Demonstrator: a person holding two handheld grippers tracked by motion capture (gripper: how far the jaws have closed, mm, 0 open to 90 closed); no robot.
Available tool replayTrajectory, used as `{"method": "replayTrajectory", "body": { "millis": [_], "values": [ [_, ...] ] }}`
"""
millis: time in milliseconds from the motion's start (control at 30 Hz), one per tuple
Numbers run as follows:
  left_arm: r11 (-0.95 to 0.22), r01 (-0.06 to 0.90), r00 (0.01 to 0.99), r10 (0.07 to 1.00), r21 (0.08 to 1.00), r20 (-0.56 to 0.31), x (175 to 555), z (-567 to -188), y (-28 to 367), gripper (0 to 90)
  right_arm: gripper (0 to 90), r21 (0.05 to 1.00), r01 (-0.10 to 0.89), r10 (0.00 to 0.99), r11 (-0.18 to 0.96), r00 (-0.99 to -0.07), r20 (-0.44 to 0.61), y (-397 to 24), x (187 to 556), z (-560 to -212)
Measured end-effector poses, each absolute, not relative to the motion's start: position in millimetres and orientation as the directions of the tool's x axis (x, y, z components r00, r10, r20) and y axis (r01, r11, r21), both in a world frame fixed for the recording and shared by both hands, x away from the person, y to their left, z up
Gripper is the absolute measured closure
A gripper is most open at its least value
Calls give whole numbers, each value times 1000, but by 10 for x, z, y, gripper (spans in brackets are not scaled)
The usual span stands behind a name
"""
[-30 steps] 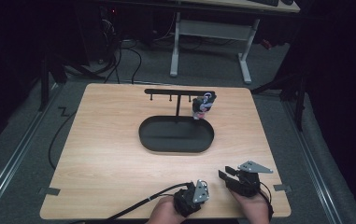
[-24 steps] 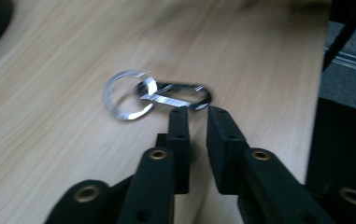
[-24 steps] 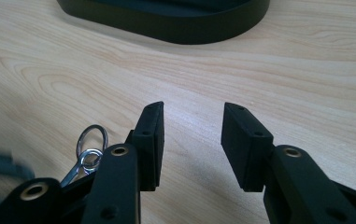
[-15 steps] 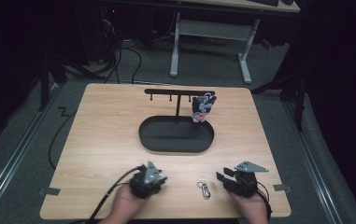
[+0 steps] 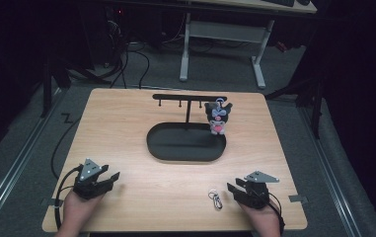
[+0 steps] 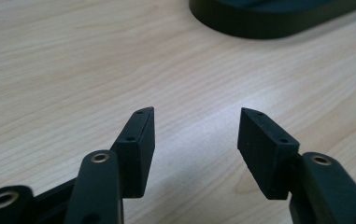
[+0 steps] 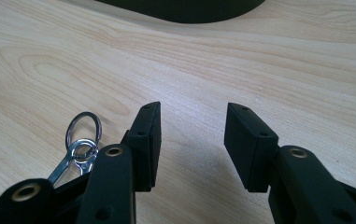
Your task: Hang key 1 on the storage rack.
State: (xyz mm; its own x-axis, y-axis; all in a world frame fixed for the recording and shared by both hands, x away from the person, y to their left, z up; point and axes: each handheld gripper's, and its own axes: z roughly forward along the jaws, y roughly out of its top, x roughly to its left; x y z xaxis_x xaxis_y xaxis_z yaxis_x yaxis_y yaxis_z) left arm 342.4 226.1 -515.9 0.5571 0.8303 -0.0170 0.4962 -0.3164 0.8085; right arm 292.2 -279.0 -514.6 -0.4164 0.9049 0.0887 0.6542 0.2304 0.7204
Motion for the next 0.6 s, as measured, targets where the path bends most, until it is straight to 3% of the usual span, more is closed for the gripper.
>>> {"method": "replayTrajectory", "body": {
  "millis": [267, 600],
  "values": [
    [-323, 482, 567, 823, 814, -9, 3448, -5167, 2224, 423, 545, 691, 671, 900, 269, -430, 67, -2724, 2928, -5102],
    [-347, 462, 598, 802, 816, 3, 3449, -5157, 2186, 420, 512, 551, 748, 880, 370, -473, 50, -2677, 2998, -4936]
  ]
}}
